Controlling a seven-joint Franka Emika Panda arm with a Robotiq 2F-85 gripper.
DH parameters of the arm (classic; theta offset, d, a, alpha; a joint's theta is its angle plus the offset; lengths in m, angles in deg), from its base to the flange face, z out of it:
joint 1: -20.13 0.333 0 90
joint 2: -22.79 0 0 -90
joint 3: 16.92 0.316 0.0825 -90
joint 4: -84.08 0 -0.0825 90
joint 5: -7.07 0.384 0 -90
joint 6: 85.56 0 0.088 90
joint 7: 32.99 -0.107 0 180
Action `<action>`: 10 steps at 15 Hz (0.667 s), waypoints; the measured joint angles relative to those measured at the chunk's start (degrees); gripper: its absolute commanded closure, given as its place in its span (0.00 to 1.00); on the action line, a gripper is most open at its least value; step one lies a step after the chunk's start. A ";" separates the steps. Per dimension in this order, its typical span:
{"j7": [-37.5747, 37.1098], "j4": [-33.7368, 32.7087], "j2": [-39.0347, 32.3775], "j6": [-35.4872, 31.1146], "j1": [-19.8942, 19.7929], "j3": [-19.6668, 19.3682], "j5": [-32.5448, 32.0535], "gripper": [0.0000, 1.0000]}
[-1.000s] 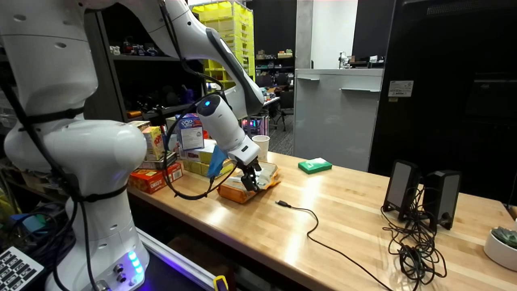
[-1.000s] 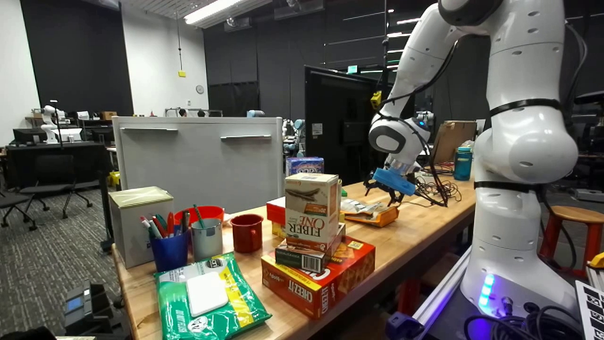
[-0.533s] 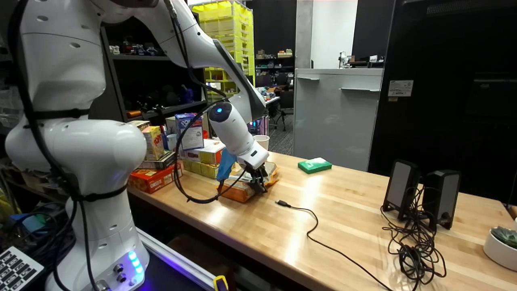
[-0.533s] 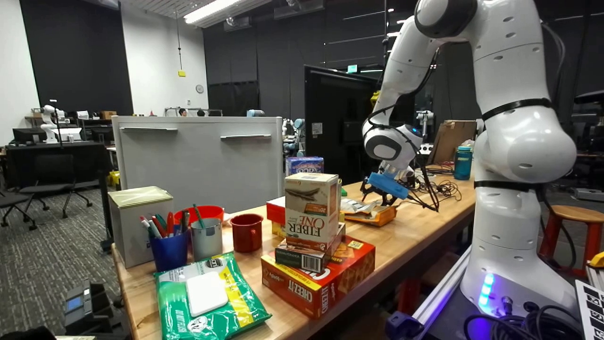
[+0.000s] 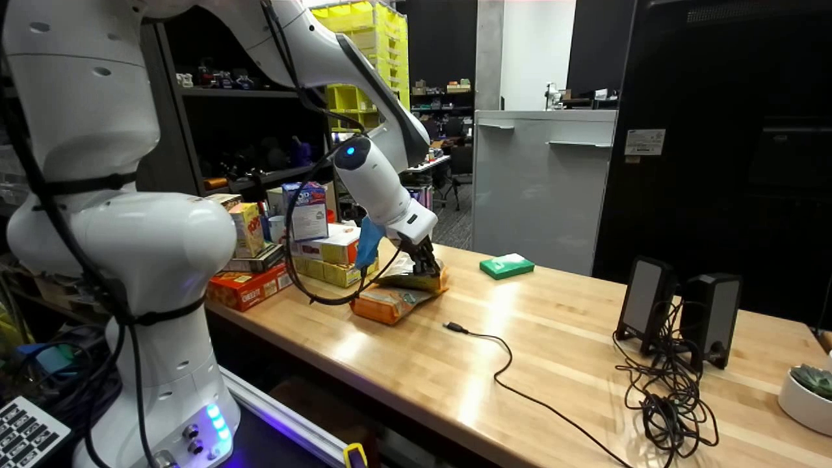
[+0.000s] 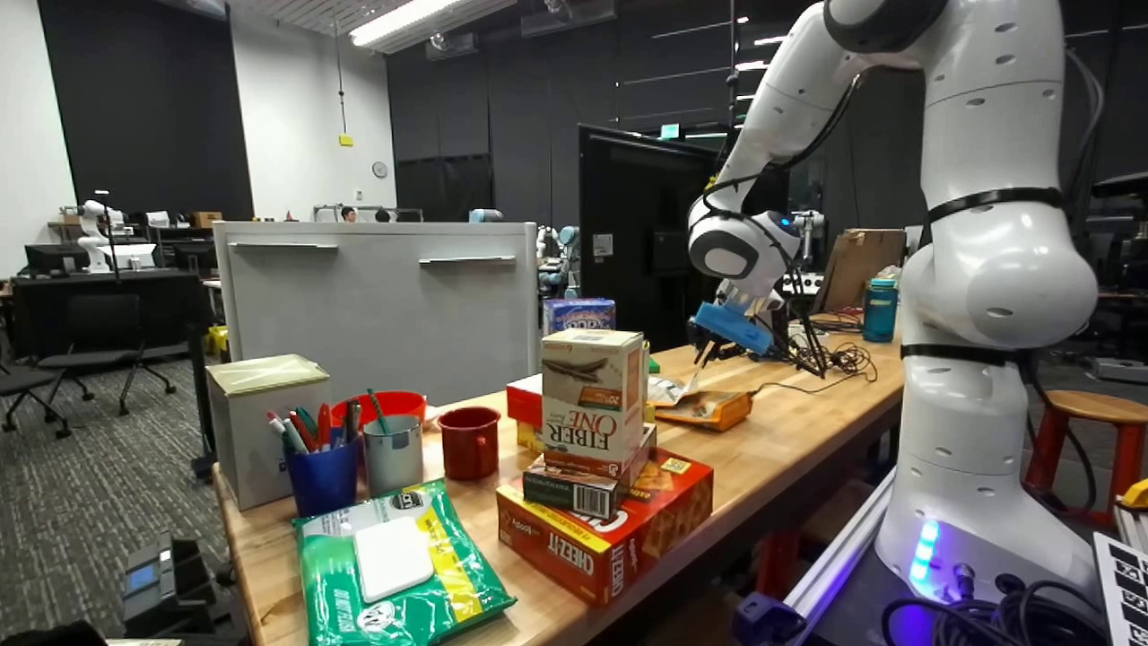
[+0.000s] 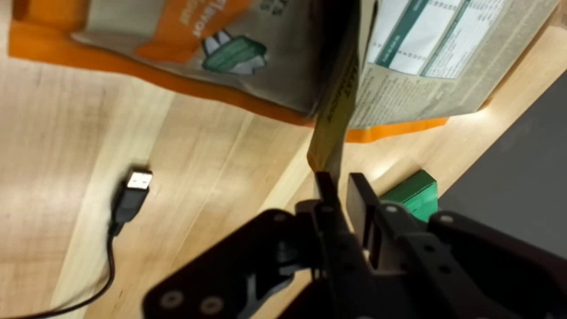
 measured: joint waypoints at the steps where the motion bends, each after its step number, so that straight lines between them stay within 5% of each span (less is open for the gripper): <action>1: 0.82 -0.06 2.02 -2.12 0.26 0.05 0.05 1.00; 4: 2.70 -0.45 8.52 -7.72 0.56 1.26 0.07 1.00; 6: -0.92 -0.17 11.97 -10.38 -2.32 6.50 -3.82 1.00; 10: -1.88 -0.22 15.65 -12.74 -1.98 11.10 -3.41 1.00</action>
